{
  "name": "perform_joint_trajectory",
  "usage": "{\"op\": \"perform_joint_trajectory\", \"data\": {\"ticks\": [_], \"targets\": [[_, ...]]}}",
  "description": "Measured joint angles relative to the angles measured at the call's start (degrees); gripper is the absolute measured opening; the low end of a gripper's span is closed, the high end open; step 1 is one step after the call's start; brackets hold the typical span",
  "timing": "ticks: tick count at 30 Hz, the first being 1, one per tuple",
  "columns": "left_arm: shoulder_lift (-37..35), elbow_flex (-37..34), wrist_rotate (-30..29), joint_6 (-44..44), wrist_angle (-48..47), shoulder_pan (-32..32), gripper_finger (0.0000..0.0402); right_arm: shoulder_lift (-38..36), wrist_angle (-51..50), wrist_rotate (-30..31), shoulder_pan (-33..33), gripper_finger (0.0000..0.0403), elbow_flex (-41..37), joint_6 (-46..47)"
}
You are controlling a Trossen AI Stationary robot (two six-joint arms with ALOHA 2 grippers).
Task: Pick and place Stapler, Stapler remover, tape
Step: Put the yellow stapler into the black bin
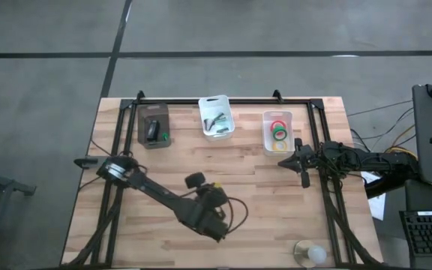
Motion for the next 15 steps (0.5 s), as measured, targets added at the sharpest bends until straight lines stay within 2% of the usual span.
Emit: {"op": "perform_joint_trajectory", "data": {"ticks": [6, 15], "targets": [[-12.0, -10.3, -3.4, -4.0, 0.6, -0.3, 0.0077, 0.0, 0.0, 0.0, 0.0, 0.0009, 0.0, 0.0], [-32.2, -31.4, -6.2, -11.8, 5.1, -0.1, 0.0076, 0.0, 0.0, 0.0, 0.0, 0.0009, 0.0, 0.0]]}}
